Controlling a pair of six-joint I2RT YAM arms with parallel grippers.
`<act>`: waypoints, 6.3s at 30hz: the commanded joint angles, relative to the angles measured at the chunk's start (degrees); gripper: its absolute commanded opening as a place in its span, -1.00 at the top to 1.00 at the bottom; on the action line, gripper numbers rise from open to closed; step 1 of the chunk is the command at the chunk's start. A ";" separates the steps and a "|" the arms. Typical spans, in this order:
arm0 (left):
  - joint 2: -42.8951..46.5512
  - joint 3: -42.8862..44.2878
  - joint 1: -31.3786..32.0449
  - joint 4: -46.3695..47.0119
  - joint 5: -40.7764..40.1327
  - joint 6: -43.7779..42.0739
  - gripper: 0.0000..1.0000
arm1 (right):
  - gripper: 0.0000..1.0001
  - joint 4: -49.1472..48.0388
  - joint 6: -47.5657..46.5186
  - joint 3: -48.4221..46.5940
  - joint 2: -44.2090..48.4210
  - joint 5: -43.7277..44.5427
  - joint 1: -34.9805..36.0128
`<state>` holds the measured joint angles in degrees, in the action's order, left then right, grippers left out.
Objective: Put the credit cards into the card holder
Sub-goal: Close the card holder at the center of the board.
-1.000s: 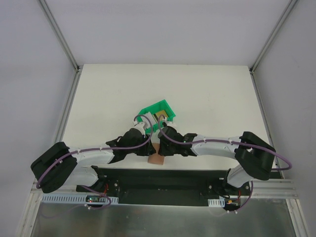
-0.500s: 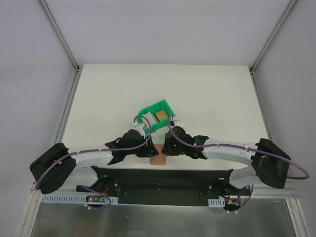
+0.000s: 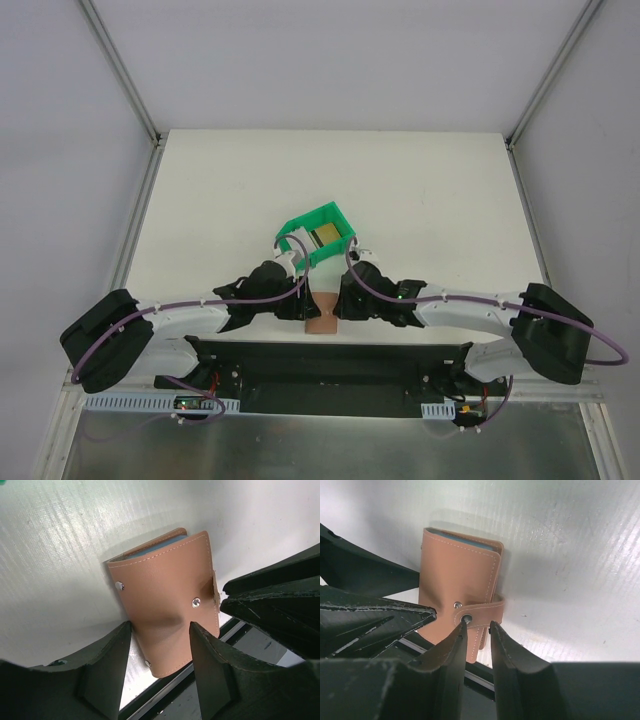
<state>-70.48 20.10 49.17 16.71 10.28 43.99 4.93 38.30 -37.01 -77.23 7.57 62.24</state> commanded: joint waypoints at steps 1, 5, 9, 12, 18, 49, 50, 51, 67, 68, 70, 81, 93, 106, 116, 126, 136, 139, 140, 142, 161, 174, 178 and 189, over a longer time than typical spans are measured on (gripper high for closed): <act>-0.98 0.29 0.40 -5.28 0.53 -2.06 0.00 | 0.45 -2.29 0.19 -2.27 -1.51 -1.24 -0.10; -1.68 0.47 0.58 -5.46 0.44 -2.24 0.08 | 0.48 -2.64 0.02 -3.15 -2.92 -1.60 -0.19; -2.29 0.82 0.40 -5.63 0.53 -2.41 0.12 | 0.49 -2.73 -0.42 -3.33 -3.36 -1.60 -0.10; -2.82 1.00 0.49 -5.72 0.53 -2.33 0.13 | 0.49 -2.73 -0.86 -3.68 -3.54 -1.68 -0.10; -3.09 1.17 0.49 -5.64 0.35 -2.33 0.14 | 0.51 -2.64 -1.04 -4.56 -5.56 -2.39 -0.10; -1.06 1.43 0.49 -9.77 -2.64 -1.71 0.06 | 0.60 -6.32 0.54 1.07 0.51 4.21 0.34; -1.15 1.61 0.49 -9.77 -2.55 -1.54 0.06 | 0.60 -6.33 0.63 0.98 0.15 3.77 0.25; -1.15 1.70 0.40 -9.85 -2.38 -1.45 0.06 | 0.60 -6.33 0.89 0.72 -0.37 3.24 0.34; -1.95 2.32 0.49 -10.12 -2.64 -2.24 0.03 | 0.60 -5.37 1.07 0.62 -0.21 2.88 0.96; -1.86 2.40 0.49 -10.20 -2.72 -2.33 0.03 | 0.59 -5.19 1.24 0.98 0.41 3.41 0.96; -1.86 2.49 0.58 -10.21 -2.81 -2.68 0.00 | 0.59 -5.19 1.60 1.42 1.12 3.76 1.04; -3.00 4.34 0.49 -11.08 -3.60 -6.37 -0.05 | 0.59 -5.19 2.83 2.65 1.82 3.59 1.04; -6.34 4.16 0.58 -11.00 -3.69 -5.23 0.06 | 0.61 -4.67 2.39 1.07 -0.99 0.95 1.04; -7.04 3.55 1.11 -11.00 -4.74 -4.26 0.14 | 0.61 -5.72 1.51 0.72 -0.72 0.07 0.78; -5.81 3.46 1.20 -11.00 -4.04 -3.82 0.25 | 0.70 -5.19 2.30 -1.12 -4.33 -0.63 1.57; -3.35 1.17 1.46 -11.00 -2.90 -3.65 0.17 | 0.70 -0.53 1.60 -4.21 -6.35 3.67 1.48; -3.35 0.56 1.46 -10.82 -6.85 3.12 0.15 | 0.66 -0.80 -0.25 -1.22 1.99 2.80 0.95; -3.00 0.12 1.55 -9.42 -7.38 3.65 0.14 | 0.66 -0.18 1.77 0.45 4.28 2.80 0.96; -3.00 0.03 1.55 -9.15 -7.30 3.65 0.14 | 0.66 -0.18 2.73 1.15 4.89 3.06 0.96; -3.17 -0.15 1.46 -8.89 -7.21 3.39 0.14 | 0.67 -0.01 3.96 2.12 5.34 3.06 0.96; -8.09 -4.10 1.46 -1.24 -4.40 2.33 0.16 | 0.68 1.13 6.52 -1.57 0.15 3.24 1.31; -7.04 -4.80 1.55 -0.89 -3.69 1.80 0.15 | 0.68 1.40 5.82 -2.71 -2.22 2.97 1.22; -7.13 -4.72 1.46 -1.15 -3.87 1.54 0.15 | 0.69 2.19 5.38 -3.33 -2.92 2.36 1.31; -2.92 -4.02 1.54 -3.52 -3.96 -0.56 0.09 | 0.65 5.88 3.71 -3.50 2.35 5.34 1.31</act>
<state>-74.41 18.17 49.95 24.47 6.96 47.07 7.90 42.81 -38.70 -78.13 10.33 63.42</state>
